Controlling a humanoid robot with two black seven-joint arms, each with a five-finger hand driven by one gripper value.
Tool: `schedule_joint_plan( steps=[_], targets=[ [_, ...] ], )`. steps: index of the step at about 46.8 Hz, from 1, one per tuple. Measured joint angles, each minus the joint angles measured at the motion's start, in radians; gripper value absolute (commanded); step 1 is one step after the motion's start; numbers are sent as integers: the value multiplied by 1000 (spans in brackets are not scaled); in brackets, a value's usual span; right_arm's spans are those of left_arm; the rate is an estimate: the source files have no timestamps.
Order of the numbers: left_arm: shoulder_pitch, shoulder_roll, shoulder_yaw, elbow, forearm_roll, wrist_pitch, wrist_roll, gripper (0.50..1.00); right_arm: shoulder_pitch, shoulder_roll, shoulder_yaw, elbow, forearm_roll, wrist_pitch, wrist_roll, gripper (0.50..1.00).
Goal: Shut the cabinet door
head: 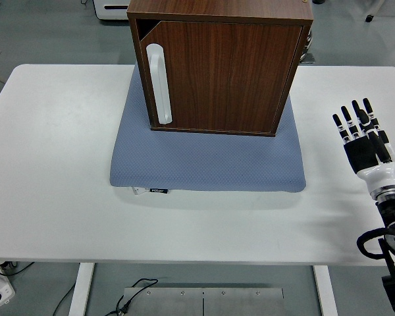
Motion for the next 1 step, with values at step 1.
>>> schedule_joint_plan(
  steps=[1],
  targets=[
    [0, 0, 0, 0, 0, 0, 0, 1000, -1, 1, 0, -1, 0, 0, 1, 1000]
  ],
)
